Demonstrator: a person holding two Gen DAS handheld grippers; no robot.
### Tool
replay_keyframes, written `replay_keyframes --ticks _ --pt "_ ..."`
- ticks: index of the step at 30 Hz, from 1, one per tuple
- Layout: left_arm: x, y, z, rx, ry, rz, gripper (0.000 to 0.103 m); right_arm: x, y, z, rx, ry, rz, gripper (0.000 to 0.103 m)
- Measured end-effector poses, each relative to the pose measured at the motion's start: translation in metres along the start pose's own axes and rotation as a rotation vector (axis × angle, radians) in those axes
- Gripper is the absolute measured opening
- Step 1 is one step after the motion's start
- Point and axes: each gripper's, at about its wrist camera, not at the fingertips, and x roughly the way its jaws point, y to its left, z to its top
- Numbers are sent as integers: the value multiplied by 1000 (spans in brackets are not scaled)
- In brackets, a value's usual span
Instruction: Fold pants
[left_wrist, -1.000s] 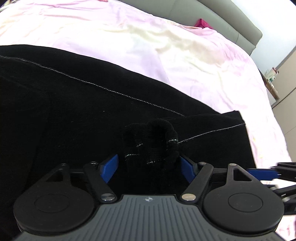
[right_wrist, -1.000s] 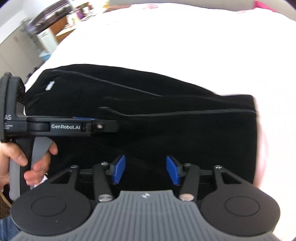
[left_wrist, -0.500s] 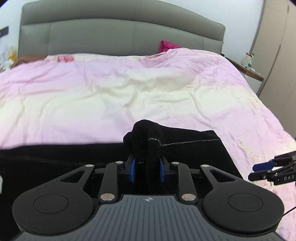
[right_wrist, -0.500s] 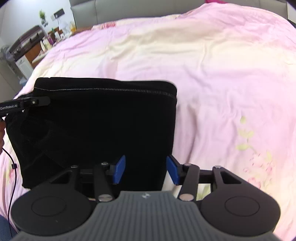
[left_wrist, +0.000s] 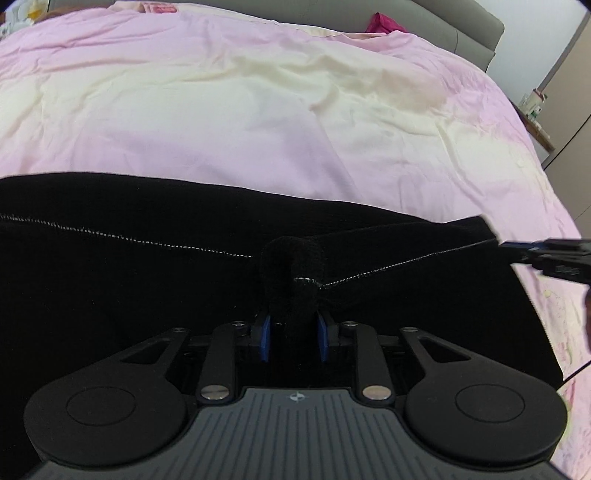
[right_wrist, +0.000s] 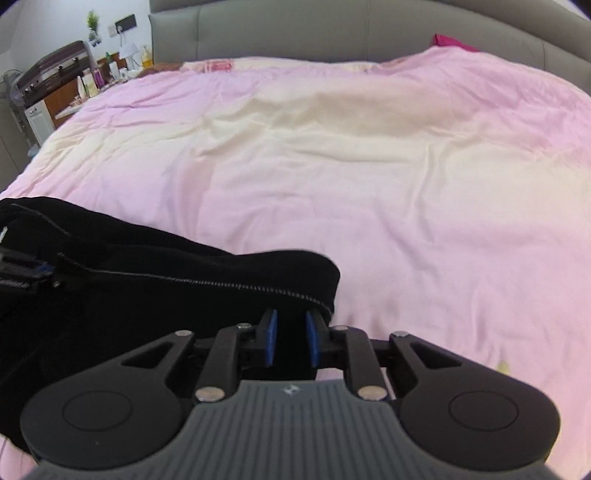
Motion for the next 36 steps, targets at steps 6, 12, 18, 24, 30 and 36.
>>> replay_keyframes --ticks 6,12,18,24,30,36 --pt "8 2 -2 -1 -14 1 35 58 -13 -10 80 107 -24 15" --pt "-20 -21 1 52 -41 76 44 18 -6 -7 58 112 -32 15" --pt "-73 -59 -24 137 -181 113 37 -53 22 -59 3 67 28 12" --pt "-54 -87 -56 247 -101 215 13 -56 39 -114 11 73 6 14" --pt "-35 -77 -68 264 -51 277 11 -72 44 -137 46 31 -11 14" --pt "-31 -70 -66 227 -36 263 10 -49 47 -153 15 50 -10 13"
